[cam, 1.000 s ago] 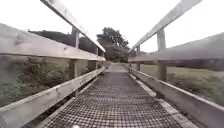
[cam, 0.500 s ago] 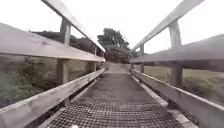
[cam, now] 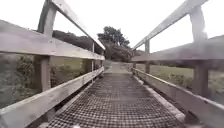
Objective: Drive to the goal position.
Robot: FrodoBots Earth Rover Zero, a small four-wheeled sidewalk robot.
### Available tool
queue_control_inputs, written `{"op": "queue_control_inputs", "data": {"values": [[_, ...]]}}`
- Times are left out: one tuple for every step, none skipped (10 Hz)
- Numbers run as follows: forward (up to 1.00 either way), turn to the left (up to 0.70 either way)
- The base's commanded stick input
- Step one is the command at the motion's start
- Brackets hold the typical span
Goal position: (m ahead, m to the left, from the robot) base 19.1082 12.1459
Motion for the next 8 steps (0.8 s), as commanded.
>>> {"op": "queue_control_inputs", "data": {"values": [[0.85,0.01],[0.85,0.01],[0.85,0.01],[0.85,0.01],[0.85,0.01],[0.85,0.01],[0.85,0.01],[0.85,0.01]]}}
